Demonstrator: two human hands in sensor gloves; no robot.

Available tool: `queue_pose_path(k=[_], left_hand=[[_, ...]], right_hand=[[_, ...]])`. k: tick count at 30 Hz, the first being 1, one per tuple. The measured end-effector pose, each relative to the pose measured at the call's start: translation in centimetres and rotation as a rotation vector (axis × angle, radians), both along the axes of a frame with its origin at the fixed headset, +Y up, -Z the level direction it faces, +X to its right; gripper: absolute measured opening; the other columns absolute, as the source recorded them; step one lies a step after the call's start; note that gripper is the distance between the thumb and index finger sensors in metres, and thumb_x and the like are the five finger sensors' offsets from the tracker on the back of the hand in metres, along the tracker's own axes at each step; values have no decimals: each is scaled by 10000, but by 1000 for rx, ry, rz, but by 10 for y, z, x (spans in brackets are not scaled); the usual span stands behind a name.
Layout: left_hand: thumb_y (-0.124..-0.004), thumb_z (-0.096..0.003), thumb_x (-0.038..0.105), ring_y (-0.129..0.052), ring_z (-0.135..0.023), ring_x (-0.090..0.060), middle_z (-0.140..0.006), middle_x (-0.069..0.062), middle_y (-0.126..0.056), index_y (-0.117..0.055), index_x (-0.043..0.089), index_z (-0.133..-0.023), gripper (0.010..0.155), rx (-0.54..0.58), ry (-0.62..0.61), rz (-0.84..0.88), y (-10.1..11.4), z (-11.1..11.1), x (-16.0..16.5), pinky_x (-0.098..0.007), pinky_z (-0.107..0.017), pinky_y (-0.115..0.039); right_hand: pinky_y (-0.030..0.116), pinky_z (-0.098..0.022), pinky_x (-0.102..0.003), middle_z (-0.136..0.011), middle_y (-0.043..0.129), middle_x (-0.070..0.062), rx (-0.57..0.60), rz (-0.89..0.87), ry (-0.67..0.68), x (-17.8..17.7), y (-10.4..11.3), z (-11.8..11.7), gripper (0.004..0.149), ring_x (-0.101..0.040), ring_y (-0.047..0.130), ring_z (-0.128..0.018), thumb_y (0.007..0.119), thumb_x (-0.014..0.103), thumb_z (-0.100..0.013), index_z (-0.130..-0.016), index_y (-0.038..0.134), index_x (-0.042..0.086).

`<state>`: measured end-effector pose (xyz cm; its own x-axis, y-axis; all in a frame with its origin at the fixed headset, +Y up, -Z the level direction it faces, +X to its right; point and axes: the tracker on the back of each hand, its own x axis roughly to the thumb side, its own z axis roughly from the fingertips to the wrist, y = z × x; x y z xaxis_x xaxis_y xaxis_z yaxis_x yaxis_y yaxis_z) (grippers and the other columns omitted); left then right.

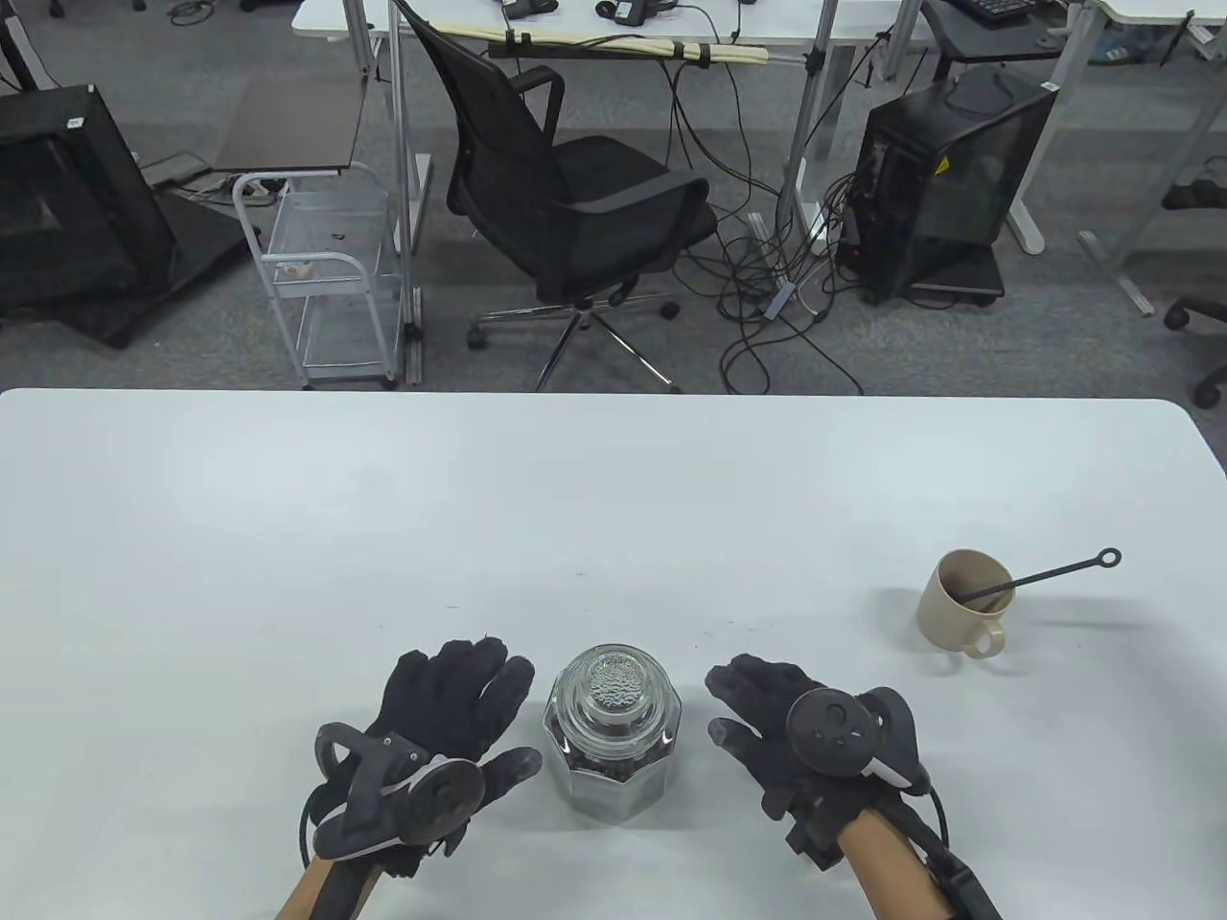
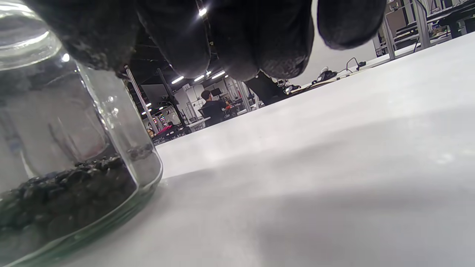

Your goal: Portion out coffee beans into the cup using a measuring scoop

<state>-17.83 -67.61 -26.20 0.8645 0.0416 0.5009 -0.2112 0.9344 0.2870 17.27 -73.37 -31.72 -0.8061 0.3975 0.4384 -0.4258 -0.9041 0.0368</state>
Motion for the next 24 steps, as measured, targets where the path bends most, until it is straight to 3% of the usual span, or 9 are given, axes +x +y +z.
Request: queue_pose_path(k=[3,10,14,20,24], left_hand=[[-488,-453,799,-630,-1132,-344,-1265,-52,-488,-361,359,-1170,850,-13,-86,62,19,-2,13,-679,-791,-552],[-493,-443,805,-675,-1105,-339,-1258,-34,-535,-375,373,-1173,857,8,-150,-37,47,-14,68,-682,-791,-554],[-505,-430,802,-720,-1068,-320,-1228,-7,-613,-448,388,-1158,839,3,-97,-172,48,-23,95,-672,-795,-561],[-515,-435,797,-804,-966,-267,-1160,38,-695,-506,386,-1132,808,-3,-71,-277,36,-30,109,-635,-785,-603],[-521,-434,802,-872,-787,-234,-1084,16,-743,-535,352,-1113,815,31,-102,-232,33,-34,110,-558,-728,-695]], right_hand=[[649,-608,-637,-1054,788,-249,-16,12,0,0,-2,-1,612,-461,792,-890,782,522,-493,-1022,778,213],[649,-607,-637,-1052,789,-251,-42,25,6,-1,-3,-2,611,-463,793,-888,780,521,-494,-1021,779,211],[649,-607,-637,-1050,791,-253,-51,24,2,0,-3,-2,613,-463,793,-887,779,522,-495,-1022,779,209],[653,-604,-636,-1049,794,-254,-73,23,6,0,-3,-3,609,-465,796,-884,775,523,-497,-1018,782,208],[655,-602,-635,-1048,794,-254,-81,24,4,0,-3,-3,610,-466,796,-883,774,523,-497,-1019,782,205]])
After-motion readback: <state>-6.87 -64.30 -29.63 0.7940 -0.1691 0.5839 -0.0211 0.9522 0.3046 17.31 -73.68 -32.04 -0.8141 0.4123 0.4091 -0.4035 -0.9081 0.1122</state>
